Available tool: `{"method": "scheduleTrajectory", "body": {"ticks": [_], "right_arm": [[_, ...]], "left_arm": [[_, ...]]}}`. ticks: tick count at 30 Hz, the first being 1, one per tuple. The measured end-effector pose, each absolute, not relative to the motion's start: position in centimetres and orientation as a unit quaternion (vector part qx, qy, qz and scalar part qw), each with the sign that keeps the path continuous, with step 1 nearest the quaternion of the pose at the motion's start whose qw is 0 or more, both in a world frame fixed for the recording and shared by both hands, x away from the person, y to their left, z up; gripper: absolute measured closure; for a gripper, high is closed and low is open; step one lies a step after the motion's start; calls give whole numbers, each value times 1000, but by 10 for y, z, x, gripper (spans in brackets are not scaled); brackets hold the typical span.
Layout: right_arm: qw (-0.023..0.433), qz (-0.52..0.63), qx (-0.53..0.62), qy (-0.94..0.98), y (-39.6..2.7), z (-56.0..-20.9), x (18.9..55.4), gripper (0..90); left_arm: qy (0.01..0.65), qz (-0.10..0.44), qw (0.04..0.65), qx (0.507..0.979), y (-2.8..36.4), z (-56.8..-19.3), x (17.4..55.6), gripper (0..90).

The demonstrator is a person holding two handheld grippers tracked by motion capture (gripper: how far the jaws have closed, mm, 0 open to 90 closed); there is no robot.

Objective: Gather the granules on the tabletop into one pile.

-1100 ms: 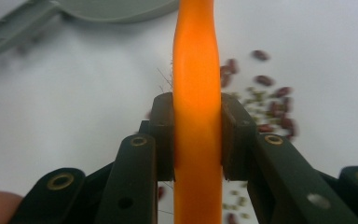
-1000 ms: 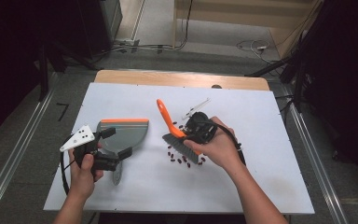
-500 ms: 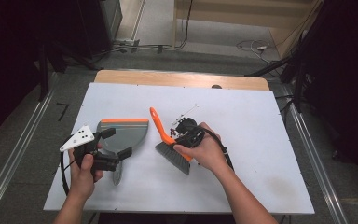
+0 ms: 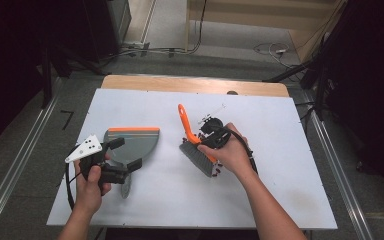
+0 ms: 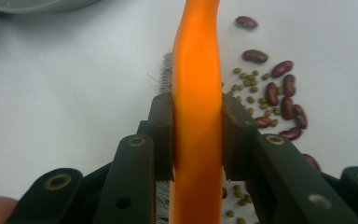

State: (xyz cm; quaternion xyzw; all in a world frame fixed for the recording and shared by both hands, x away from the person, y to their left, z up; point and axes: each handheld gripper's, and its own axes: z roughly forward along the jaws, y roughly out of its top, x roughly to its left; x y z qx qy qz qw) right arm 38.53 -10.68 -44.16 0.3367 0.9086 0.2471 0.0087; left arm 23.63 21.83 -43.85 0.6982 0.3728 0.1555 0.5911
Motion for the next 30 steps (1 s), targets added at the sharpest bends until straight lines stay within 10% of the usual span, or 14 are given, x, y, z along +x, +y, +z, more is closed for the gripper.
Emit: {"method": "scheduleTrajectory", "body": {"ticks": [21, 30], "right_arm": [[35, 286, 363, 886, -112, -411, 390, 687], [-23, 301, 396, 867, -66, -430, 406, 687]], "left_arm": [[374, 156, 592, 697, 220, -438, 237, 0], [374, 154, 592, 697, 219, -438, 237, 0]]}}
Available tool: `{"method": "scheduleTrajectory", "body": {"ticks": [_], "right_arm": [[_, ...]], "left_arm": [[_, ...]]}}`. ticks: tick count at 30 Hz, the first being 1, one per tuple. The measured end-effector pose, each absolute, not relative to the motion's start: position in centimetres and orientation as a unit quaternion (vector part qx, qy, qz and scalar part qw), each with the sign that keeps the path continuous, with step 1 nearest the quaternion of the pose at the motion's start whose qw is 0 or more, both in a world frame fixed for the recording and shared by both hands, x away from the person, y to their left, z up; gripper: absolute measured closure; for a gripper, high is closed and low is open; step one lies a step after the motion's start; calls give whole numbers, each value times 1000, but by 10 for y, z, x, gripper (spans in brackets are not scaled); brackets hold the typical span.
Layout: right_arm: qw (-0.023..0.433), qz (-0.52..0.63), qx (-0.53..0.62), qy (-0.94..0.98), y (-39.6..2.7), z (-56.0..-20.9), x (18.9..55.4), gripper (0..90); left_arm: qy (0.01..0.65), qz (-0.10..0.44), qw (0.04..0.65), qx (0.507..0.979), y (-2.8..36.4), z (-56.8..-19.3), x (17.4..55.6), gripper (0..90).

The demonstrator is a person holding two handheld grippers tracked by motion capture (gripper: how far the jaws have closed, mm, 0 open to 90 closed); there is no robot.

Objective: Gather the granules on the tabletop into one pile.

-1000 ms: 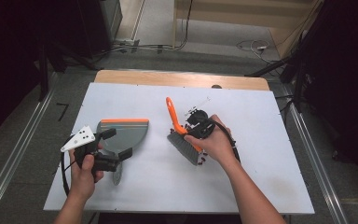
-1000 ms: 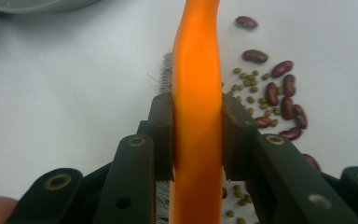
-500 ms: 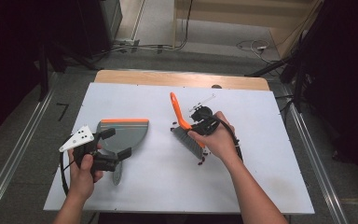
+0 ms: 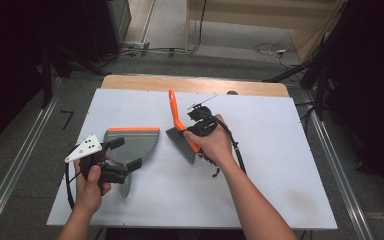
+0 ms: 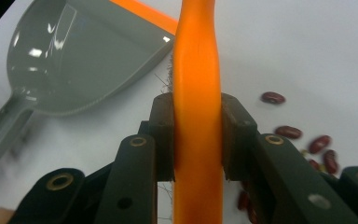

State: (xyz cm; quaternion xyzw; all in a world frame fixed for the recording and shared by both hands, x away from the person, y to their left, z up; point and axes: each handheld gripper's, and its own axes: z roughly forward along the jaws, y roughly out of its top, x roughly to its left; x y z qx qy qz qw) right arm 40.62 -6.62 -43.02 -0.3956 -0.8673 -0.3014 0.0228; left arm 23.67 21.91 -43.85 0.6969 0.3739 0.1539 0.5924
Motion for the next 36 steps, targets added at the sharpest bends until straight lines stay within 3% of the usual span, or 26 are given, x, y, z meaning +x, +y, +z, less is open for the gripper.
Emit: {"method": "scheduleTrajectory", "body": {"ticks": [4, 15, 36], "right_arm": [[1, -286, -442, -850, -61, -444, 416, 684], [31, -295, -504, -811, -102, -459, 430, 674], [4, -286, -551, -784, -158, -456, 428, 671]], "left_arm": [[375, 153, 594, 695, 221, -439, 237, 0], [376, 154, 591, 697, 221, -439, 235, 0], [375, 151, 590, 699, 218, -441, 236, 0]]}}
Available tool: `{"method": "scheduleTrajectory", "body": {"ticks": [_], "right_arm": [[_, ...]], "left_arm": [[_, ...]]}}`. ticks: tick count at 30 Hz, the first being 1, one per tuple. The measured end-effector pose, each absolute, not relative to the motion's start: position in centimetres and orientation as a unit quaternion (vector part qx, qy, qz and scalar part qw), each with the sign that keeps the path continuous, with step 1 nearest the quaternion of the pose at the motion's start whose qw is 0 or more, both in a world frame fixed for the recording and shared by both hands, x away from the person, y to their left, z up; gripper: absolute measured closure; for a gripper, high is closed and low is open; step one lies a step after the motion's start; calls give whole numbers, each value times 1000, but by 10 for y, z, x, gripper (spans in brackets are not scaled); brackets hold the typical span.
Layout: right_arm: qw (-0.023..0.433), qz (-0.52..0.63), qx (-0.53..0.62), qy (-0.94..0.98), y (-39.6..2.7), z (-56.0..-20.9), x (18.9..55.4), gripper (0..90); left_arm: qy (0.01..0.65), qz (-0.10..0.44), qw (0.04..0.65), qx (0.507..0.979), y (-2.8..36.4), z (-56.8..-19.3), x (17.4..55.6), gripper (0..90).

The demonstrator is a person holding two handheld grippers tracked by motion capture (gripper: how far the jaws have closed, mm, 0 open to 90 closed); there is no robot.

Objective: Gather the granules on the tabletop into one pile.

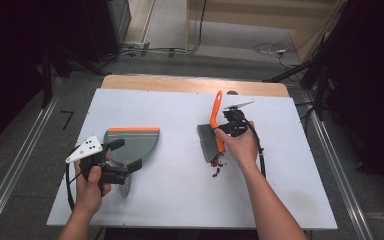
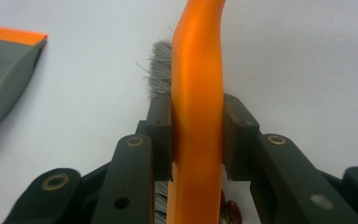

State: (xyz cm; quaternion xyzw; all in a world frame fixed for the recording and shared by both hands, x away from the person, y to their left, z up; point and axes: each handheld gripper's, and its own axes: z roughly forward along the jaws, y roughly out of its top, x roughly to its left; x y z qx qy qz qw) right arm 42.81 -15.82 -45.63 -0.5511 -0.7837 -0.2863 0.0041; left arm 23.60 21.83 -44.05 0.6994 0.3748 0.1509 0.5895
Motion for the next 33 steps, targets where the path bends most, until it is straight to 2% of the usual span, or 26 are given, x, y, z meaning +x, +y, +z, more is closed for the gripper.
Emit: {"method": "scheduleTrajectory", "body": {"ticks": [5, 10, 17, 23, 27, 33], "right_arm": [[34, -321, -549, -771, -159, -447, 423, 679], [22, -342, -528, -777, -152, -424, 420, 680], [-80, -338, -476, -808, -152, -393, 436, 681], [-203, -280, -328, -879, -136, -396, 454, 680], [-245, -225, -244, -911, -120, -410, 459, 680], [-252, -168, -186, -935, -103, -433, 456, 681]], "left_arm": [[377, 150, 589, 699, 219, -441, 237, 0], [375, 150, 590, 699, 217, -441, 238, 0], [378, 150, 591, 696, 219, -440, 237, 0], [381, 151, 591, 694, 221, -442, 238, 0], [382, 150, 590, 696, 222, -443, 239, 0], [380, 148, 589, 698, 221, -443, 239, 0]]}}
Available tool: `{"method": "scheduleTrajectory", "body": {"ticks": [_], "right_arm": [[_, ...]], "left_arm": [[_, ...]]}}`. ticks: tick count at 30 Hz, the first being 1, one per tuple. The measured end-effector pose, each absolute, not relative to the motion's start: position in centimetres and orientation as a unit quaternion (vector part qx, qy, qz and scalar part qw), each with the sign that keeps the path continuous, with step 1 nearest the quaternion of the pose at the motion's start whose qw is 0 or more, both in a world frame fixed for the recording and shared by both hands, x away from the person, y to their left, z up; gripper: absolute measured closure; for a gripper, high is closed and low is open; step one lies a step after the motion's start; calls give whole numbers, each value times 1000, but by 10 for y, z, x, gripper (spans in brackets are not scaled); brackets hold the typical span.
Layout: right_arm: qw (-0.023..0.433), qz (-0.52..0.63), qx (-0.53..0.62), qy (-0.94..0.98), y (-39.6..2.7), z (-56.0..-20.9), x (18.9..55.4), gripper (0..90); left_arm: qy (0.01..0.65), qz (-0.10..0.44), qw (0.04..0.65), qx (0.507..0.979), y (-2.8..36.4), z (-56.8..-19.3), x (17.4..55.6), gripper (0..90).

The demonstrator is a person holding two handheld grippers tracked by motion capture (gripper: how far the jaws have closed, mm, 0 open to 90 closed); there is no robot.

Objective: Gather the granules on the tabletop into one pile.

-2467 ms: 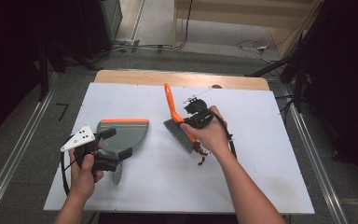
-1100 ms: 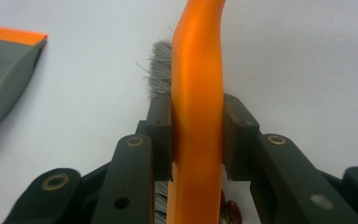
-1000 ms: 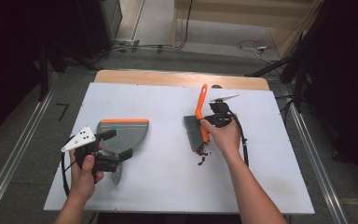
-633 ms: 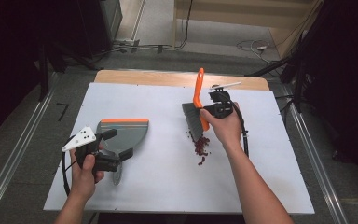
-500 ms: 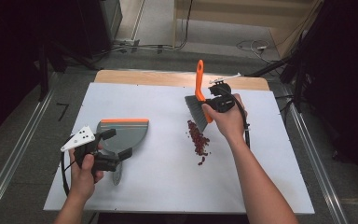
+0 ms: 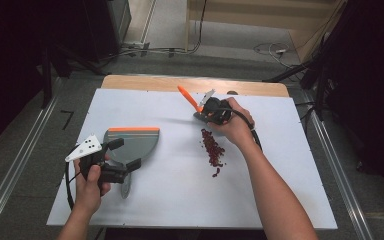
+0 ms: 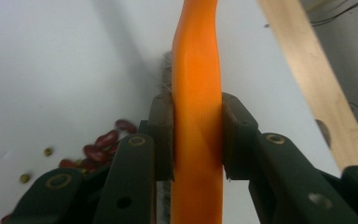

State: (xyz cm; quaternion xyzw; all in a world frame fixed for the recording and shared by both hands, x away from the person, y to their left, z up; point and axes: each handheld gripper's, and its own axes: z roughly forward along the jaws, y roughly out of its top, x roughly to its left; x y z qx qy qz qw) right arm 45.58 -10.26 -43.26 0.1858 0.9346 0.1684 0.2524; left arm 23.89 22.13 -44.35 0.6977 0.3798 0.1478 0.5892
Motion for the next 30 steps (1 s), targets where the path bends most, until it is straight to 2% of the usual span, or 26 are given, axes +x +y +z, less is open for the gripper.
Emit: {"method": "scheduleTrajectory", "body": {"ticks": [9, 30], "right_arm": [[212, 174, 157, 949, -103, -436, 432, 691], [171, 195, 141, 956, -127, -431, 397, 688]], "left_arm": [[380, 147, 590, 697, 221, -443, 238, 0], [377, 140, 589, 701, 217, -445, 240, 0]]}}
